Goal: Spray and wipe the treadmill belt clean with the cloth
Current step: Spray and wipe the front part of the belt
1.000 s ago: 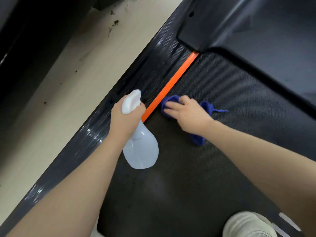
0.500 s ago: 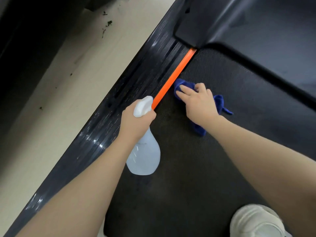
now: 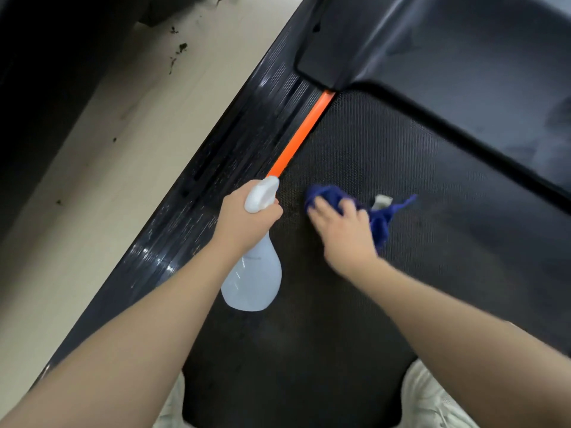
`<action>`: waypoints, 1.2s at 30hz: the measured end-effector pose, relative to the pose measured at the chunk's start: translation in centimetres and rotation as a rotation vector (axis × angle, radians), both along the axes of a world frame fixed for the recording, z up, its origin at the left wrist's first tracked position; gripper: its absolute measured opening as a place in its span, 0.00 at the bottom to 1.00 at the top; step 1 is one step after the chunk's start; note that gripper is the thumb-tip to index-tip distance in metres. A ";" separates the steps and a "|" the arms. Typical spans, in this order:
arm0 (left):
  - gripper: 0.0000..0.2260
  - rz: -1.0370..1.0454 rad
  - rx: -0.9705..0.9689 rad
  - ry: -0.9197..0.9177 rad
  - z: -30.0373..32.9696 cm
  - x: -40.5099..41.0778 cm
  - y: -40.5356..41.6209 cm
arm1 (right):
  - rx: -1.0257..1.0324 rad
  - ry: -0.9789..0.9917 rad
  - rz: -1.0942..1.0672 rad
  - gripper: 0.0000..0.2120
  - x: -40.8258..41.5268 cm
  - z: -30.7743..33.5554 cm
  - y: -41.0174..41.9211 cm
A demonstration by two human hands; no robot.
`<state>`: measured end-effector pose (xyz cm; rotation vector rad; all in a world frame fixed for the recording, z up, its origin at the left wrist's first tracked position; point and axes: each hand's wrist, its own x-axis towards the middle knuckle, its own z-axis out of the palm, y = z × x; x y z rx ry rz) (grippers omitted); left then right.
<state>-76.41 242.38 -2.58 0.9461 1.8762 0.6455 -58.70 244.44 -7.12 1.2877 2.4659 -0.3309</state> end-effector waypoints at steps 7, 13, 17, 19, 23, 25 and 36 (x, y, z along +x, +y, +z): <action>0.11 -0.081 -0.004 -0.029 -0.3 1.9 0.1 | 0.090 -0.089 -0.135 0.28 6.6 0.1 7.1; 0.21 -0.048 -0.043 0.025 0.1 3.3 0.6 | 0.078 0.078 0.346 0.23 6.9 -1.5 -1.2; 0.19 -0.061 -0.038 0.046 0.0 3.9 0.6 | 0.156 0.053 0.387 0.27 8.2 -1.1 3.9; 0.18 -0.068 -0.040 0.054 -0.2 4.0 0.8 | 0.129 -0.021 -0.010 0.27 8.7 -1.4 7.1; 0.16 -0.043 -0.043 0.034 -0.3 4.2 1.0 | 0.160 0.079 0.093 0.26 6.6 -1.3 3.1; 0.12 -0.010 -0.035 0.024 -0.4 4.3 1.1 | 0.120 0.161 0.448 0.22 6.9 -1.9 0.0; 0.18 0.171 -0.041 0.031 0.2 3.3 0.6 | 0.016 0.104 0.261 0.25 1.6 -0.1 4.0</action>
